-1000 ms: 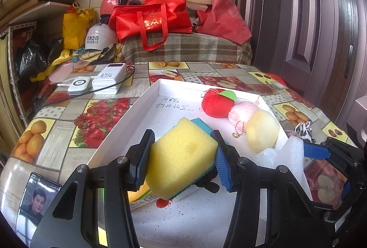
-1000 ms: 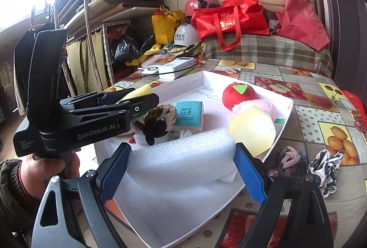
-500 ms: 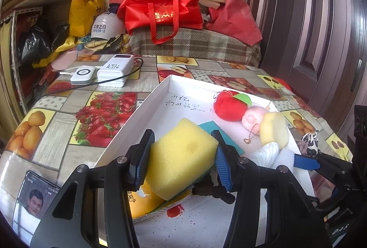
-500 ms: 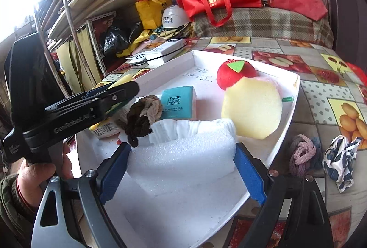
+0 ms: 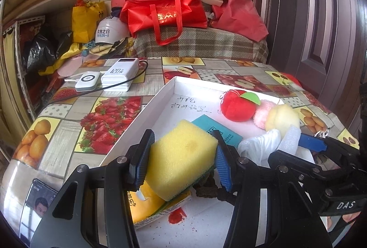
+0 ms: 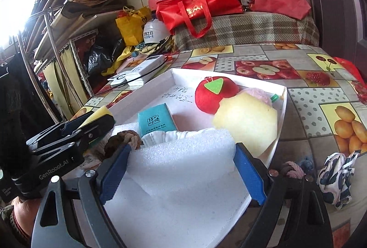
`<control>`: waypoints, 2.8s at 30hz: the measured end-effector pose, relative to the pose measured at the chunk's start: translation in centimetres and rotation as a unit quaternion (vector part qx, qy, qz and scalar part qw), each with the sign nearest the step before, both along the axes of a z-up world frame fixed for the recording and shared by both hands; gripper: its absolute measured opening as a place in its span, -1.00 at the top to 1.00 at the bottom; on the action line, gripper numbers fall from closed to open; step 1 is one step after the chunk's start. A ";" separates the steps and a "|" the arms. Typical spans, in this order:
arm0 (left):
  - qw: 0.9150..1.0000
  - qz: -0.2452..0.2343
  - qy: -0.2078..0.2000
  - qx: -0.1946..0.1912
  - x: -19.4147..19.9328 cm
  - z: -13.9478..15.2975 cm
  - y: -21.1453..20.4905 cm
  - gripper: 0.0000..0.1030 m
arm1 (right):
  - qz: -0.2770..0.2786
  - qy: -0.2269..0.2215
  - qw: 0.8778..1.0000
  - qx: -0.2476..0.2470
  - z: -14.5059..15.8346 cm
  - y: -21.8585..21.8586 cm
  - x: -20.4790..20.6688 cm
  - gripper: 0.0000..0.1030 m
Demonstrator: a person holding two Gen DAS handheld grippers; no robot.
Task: Organize soft objects
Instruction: 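Lower and release the sponge in the box with left tool while right releases the foam strip, then withdraw both tools from the box toward the remaining cloth items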
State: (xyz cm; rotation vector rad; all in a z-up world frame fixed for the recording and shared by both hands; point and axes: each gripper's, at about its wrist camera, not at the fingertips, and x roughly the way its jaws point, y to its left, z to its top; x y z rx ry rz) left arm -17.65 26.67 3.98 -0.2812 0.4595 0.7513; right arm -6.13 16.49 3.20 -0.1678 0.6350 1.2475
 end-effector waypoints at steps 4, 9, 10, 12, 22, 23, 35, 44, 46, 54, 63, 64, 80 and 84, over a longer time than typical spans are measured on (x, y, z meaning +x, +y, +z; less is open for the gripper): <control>1.000 0.020 0.010 0.006 0.9 0.0 0.5 0.01 | 0.004 -0.028 1.000 0.010 0.5 -0.1 -0.8 -0.74; 0.999 0.031 0.013 0.008 0.7 -0.1 0.7 -0.13 | 0.010 -0.051 0.999 0.010 0.8 0.3 -1.6 -0.77; 0.999 0.037 0.014 0.008 0.7 -0.2 0.8 -0.24 | 0.012 -0.051 0.999 0.009 0.8 0.3 -1.6 -0.79; 0.998 0.058 0.012 0.010 0.3 -0.2 0.9 -0.44 | 0.009 -0.054 0.998 0.008 0.8 0.4 -1.6 -0.87; 0.993 0.109 -0.035 0.041 -1.8 0.6 0.0 -1.00 | -0.002 -0.079 0.997 0.025 1.1 -0.1 -2.2 -1.00; 0.992 0.109 -0.036 0.044 -1.9 0.6 -0.1 -1.00 | -0.004 -0.078 0.997 0.027 1.2 -0.2 -2.1 -1.00; 0.989 0.106 -0.059 0.084 -2.9 1.1 -2.3 -1.00 | -0.008 -0.073 0.996 0.047 1.3 -1.5 -2.4 -1.00; 0.992 0.099 -0.041 0.071 -2.6 1.0 -4.0 -1.00 | -0.006 -0.103 0.994 0.044 1.5 -2.4 -3.8 -1.00; 0.991 0.104 -0.034 0.073 -2.4 1.0 -4.3 -1.00 | -0.017 -0.106 0.994 0.034 1.4 -2.5 -3.7 -0.99; 0.990 0.093 -0.052 0.094 -2.8 1.3 -5.9 -1.00 | -0.052 -0.125 0.990 0.050 1.8 -3.8 -3.8 -0.99; 0.991 0.083 -0.066 0.081 -3.0 1.3 -6.0 -1.00 | -0.035 -0.118 0.988 0.095 2.2 -5.7 -3.8 -1.00; 0.991 0.081 -0.066 0.085 -2.9 1.3 -6.2 -1.00 | -0.035 -0.118 0.988 0.095 2.2 -5.9 -3.7 -1.00; 0.993 0.039 -0.062 0.097 -2.3 1.4 -7.1 -1.00 | -0.165 -0.028 0.984 0.067 1.4 -13.5 5.8 -1.00; 0.994 -0.019 -0.055 0.098 -1.0 1.4 -8.9 -1.00 | -0.239 0.005 0.970 0.034 0.7 -16.2 10.7 -1.00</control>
